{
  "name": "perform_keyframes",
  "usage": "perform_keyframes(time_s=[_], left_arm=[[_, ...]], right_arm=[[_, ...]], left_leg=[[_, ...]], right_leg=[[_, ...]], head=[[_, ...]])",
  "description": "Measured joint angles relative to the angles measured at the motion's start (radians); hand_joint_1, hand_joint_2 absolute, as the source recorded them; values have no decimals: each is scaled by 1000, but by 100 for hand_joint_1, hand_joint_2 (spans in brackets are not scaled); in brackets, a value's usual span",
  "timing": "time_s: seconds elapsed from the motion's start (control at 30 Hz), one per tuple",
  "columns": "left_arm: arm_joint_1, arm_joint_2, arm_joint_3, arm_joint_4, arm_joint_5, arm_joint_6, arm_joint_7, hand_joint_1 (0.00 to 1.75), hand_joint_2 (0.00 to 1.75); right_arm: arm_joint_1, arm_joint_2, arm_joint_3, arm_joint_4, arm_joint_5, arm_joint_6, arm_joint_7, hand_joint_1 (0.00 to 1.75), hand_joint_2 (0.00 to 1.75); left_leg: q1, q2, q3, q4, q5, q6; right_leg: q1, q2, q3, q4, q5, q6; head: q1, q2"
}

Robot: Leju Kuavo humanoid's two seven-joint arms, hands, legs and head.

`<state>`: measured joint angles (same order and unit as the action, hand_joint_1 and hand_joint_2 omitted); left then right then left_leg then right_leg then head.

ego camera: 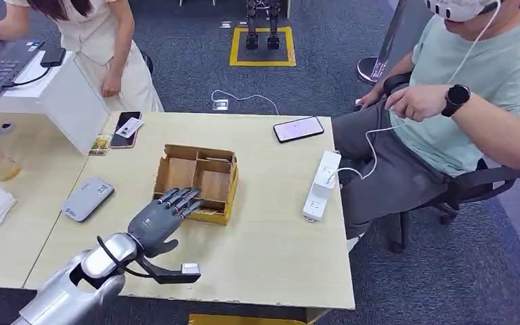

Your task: Pass the card to the sensor for recognition and then transmit it.

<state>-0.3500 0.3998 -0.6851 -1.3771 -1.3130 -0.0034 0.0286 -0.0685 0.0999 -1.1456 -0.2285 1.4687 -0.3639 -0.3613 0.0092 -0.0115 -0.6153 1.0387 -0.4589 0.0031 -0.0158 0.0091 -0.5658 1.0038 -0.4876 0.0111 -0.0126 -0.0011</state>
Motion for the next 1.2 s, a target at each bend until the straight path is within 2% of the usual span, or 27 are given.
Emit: perform_keyframes(time_s=[0.5, 0.73, 1.2], left_arm=[[11, -11, 35, 16, -6, -5, -11, 0, 175], [12, 6, 52, 16, 35, -35, -53, 0, 175], [12, 23, 59, 15, 48, -40, -62, 0, 175]], right_arm=[[0, 0, -4, 0, 0, 0, -3, 0, 175], [0, 0, -5, 0, 1, 0, -6, 0, 175], [0, 0, -5, 0, 1, 1, -7, 0, 175]], left_leg=[[0, 0, 0, 0, 0, 0], [0, 0, 0, 0, 0, 0], [0, 0, 0, 0, 0, 0]], right_leg=[[0, 0, 0, 0, 0, 0], [0, 0, 0, 0, 0, 0], [0, 0, 0, 0, 0, 0]], head=[[0, 0], [0, 0], [0, 0]])
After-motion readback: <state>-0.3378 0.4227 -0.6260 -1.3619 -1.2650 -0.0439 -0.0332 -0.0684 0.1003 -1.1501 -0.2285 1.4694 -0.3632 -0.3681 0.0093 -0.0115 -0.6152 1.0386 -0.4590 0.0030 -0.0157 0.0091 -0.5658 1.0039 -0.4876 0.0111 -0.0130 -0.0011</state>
